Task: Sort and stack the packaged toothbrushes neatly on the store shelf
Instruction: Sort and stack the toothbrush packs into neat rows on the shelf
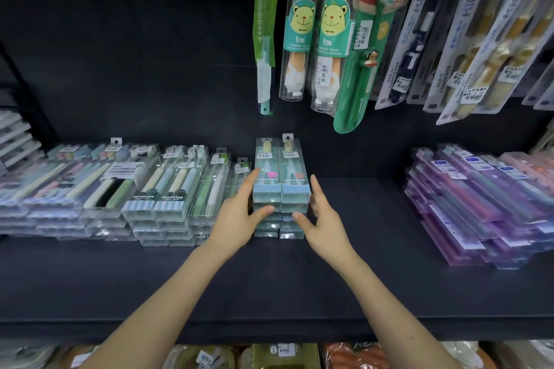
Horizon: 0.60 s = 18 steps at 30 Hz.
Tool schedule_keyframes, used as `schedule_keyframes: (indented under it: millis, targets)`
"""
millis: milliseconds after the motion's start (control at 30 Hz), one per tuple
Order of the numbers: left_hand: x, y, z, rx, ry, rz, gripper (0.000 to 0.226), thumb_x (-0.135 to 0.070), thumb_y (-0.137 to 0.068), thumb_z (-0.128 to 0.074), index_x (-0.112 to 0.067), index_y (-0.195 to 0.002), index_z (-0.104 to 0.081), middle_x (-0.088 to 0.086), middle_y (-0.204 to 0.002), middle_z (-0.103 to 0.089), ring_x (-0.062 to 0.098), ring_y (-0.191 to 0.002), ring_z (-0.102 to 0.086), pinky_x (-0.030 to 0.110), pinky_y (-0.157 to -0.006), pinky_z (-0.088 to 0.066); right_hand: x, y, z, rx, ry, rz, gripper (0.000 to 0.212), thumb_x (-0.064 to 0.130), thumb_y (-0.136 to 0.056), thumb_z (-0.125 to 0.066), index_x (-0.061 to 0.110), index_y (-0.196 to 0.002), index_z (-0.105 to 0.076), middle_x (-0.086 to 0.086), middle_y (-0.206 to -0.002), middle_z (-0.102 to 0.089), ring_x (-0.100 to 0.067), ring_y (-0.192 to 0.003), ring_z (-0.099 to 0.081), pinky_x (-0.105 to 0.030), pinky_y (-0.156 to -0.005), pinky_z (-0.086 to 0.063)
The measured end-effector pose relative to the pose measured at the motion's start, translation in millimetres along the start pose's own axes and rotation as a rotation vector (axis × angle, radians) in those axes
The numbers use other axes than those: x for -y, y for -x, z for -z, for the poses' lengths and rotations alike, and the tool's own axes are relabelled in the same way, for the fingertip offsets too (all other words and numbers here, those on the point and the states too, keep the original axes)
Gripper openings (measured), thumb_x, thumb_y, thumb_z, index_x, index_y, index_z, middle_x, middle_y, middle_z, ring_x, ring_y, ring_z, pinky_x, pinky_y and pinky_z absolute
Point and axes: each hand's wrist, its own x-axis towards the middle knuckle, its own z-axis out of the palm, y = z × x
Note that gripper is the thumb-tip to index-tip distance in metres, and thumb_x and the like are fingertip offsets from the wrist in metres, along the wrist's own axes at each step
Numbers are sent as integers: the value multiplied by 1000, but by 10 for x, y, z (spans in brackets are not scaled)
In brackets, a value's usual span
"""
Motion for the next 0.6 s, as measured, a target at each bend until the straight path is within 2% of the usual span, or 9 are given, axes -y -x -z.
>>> schedule_keyframes:
  millis: [100, 167, 267, 333, 433, 533, 600]
  targets:
    - [-15, 11, 4, 7, 2, 14, 80, -30, -89, -65, -34, -151, -15, 0, -95, -47, 18, -78, -52, 43, -84, -49, 8, 15, 15, -14, -20, 2, 83, 10, -92, -62, 31, -152, -9, 31, -130, -40, 34, -104, -36, 7, -85, -29]
    - [-34, 22, 4, 16, -6, 39, 80, -30, -89, -65, -34, -151, -14, 2, -93, -51, 29, -74, -58, 45, -81, -50, 17, 8, 18, -34, -46, -8, 83, 6, -90, -64, 29, -152, -14, 28, -131, -44, 28, -110, -40, 5, -90, -30]
    - [-61, 31, 3, 12, -20, 77, 80, -32, -89, -65, -34, -151, -14, 15, -86, -61, 30, -70, -59, 43, -73, -51, 33, 4, 24, -60, -77, -7, 83, 2, -86, -67, 26, -152, -21, 16, -137, -51, 7, -127, -44, -9, -105, -33]
    - [-81, 25, 1, 7, -28, 82, 81, -33, -89, -65, -34, -151, -14, 9, -86, -57, 28, -74, -60, 42, -76, -51, 38, 4, 31, -81, -78, 12, 82, -1, -85, -67, 24, -150, -26, 14, -135, -53, 0, -129, -46, -15, -107, -35]
    - [-96, 23, 3, 4, -15, 68, 81, -32, -88, -66, -33, -151, -14, -1, -94, -50, 21, -80, -56, 44, -84, -50, 46, 16, 43, -106, -95, 22, 80, -5, -83, -68, 22, -149, -30, 9, -135, -55, 1, -125, -49, -6, -100, -37]
    - [-87, 25, 19, 1, -18, 61, 81, -30, -88, -66, -33, -151, -16, 6, -93, -59, 30, -84, -62, 43, -80, -51, 52, 59, 52, -111, -99, 34, 79, -4, -83, -69, 21, -148, -33, 8, -134, -57, 7, -121, -50, -5, -97, -37]
    - [-79, 21, 26, 5, -26, 49, 81, -31, -88, -66, -33, -150, -16, 11, -90, -62, 24, -76, -58, 40, -76, -50, 58, 84, 66, -107, -95, 40, 78, -4, -83, -69, 23, -148, -35, 9, -133, -58, 9, -120, -50, -6, -98, -38]
